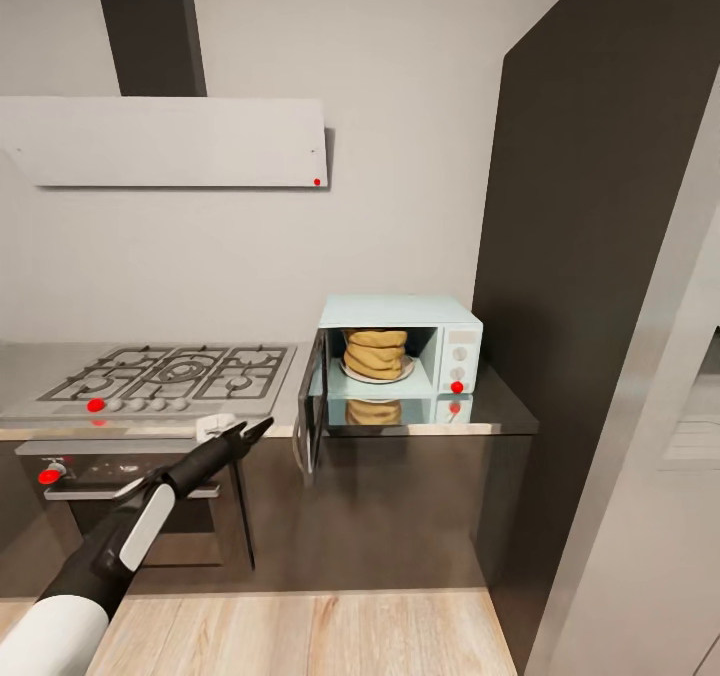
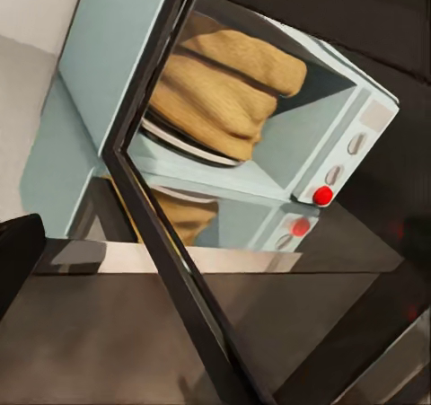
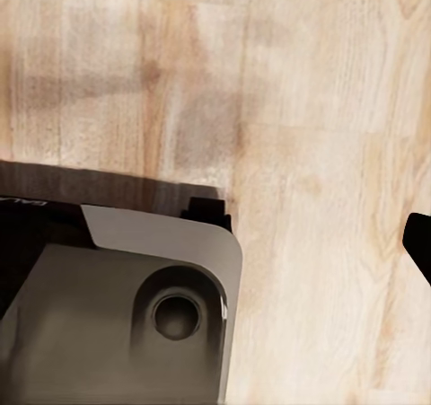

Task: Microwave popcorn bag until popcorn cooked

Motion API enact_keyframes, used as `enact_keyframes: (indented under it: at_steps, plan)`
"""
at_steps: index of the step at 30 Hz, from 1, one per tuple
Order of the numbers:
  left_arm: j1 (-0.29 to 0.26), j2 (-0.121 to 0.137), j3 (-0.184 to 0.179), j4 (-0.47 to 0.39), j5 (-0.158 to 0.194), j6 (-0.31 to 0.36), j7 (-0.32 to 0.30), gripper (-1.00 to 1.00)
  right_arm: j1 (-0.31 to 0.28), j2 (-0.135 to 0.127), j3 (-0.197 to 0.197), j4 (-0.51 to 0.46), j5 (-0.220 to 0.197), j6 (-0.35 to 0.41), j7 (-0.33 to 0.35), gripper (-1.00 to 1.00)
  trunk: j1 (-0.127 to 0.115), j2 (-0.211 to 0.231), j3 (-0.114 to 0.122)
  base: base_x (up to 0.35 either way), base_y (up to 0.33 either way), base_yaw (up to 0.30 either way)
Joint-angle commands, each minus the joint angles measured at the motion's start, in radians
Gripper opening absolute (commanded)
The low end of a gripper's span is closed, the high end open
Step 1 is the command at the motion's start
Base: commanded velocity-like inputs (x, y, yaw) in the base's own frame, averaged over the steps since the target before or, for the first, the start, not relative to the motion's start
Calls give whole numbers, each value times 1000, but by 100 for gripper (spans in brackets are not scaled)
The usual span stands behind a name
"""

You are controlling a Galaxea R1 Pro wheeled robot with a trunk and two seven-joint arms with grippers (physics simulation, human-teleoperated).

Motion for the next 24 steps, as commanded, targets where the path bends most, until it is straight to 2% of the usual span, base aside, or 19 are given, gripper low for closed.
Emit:
enact_keyframes:
  at_steps: [1, 6, 11, 14, 24]
  plan:
    - [-1, 0, 0, -4, 10, 9, -4, 100, -1, -1, -8, 3, 7, -5, 2, 100, 0, -1, -1, 0, 0, 0]
    - [-1, 0, 0, -7, 10, 9, -6, 100, -1, 2, -7, 3, 9, -6, 6, 100, 0, -1, -1, 31, 0, 0]
    - [-1, 2, 0, -8, 8, 9, -7, 100, -1, 3, -7, 3, 8, -5, -3, 100, 0, -1, -1, 226, 0, 0]
    - [-1, 1, -1, -10, 9, 8, -7, 100, -1, 4, -8, 3, 4, -2, -9, 100, 0, -1, -1, 47, 0, -34]
    - [-1, -5, -3, 1, 7, 6, -3, 100, -1, 8, -9, 3, 3, -2, -11, 100, 0, -1, -1, 3, 0, -220]
